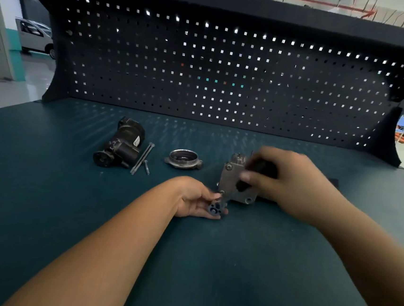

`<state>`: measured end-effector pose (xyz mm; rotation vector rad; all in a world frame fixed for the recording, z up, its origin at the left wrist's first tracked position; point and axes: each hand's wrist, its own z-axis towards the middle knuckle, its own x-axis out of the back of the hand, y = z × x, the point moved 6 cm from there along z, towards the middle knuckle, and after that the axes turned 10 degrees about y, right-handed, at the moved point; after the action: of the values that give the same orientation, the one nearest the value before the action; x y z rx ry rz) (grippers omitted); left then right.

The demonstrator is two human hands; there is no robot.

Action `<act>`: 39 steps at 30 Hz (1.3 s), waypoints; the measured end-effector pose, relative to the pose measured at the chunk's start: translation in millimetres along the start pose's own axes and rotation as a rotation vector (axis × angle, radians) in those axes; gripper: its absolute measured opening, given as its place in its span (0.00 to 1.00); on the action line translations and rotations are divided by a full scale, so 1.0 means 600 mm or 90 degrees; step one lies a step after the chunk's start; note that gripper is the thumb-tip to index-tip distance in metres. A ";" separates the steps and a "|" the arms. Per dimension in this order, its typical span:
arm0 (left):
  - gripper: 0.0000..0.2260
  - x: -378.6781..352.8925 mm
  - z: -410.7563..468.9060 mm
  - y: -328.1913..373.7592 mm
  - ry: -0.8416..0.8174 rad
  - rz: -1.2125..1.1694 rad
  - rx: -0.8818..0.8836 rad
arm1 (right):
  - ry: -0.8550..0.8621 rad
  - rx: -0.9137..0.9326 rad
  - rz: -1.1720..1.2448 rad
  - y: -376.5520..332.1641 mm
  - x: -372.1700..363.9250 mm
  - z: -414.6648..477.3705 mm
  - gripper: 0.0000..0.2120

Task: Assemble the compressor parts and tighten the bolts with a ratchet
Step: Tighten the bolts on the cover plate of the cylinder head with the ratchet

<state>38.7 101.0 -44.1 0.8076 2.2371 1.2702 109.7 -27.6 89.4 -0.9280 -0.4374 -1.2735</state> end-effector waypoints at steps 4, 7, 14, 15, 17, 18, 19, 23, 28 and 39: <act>0.12 0.005 0.007 -0.003 0.013 -0.022 0.004 | -0.067 0.095 -0.103 -0.077 -0.054 0.069 0.12; 0.11 0.006 0.006 -0.003 0.013 -0.024 0.006 | -0.120 0.111 -0.106 -0.092 -0.076 0.092 0.12; 0.08 0.003 0.004 -0.001 -0.016 -0.012 0.016 | -0.035 0.020 -0.034 -0.022 -0.011 0.052 0.10; 0.08 0.002 0.004 -0.001 -0.018 -0.005 0.015 | -0.034 0.006 -0.022 -0.010 -0.004 0.040 0.09; 0.07 0.001 0.004 0.000 -0.017 0.000 0.012 | -0.034 -0.019 -0.016 0.012 0.003 0.016 0.08; 0.07 0.001 0.004 0.000 -0.017 -0.003 0.012 | -0.022 -0.034 -0.006 0.025 0.007 0.005 0.07; 0.07 0.001 0.003 0.000 -0.016 -0.007 0.013 | -0.004 -0.052 0.008 0.040 0.011 -0.007 0.06; 0.07 -0.001 0.002 0.000 -0.014 -0.005 0.005 | -0.039 -0.128 -0.030 0.116 -0.003 -0.073 0.08; 0.07 0.000 0.004 0.003 0.003 0.002 -0.002 | -0.118 -0.168 -0.050 0.148 -0.043 -0.122 0.06; 0.11 0.002 -0.004 0.002 0.017 -0.028 0.001 | -0.012 0.042 -0.028 -0.051 -0.033 0.047 0.11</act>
<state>36.5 100.9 -41.8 0.7418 2.2638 1.2665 81.5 6.4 101.9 -0.8798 -0.5144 -1.2830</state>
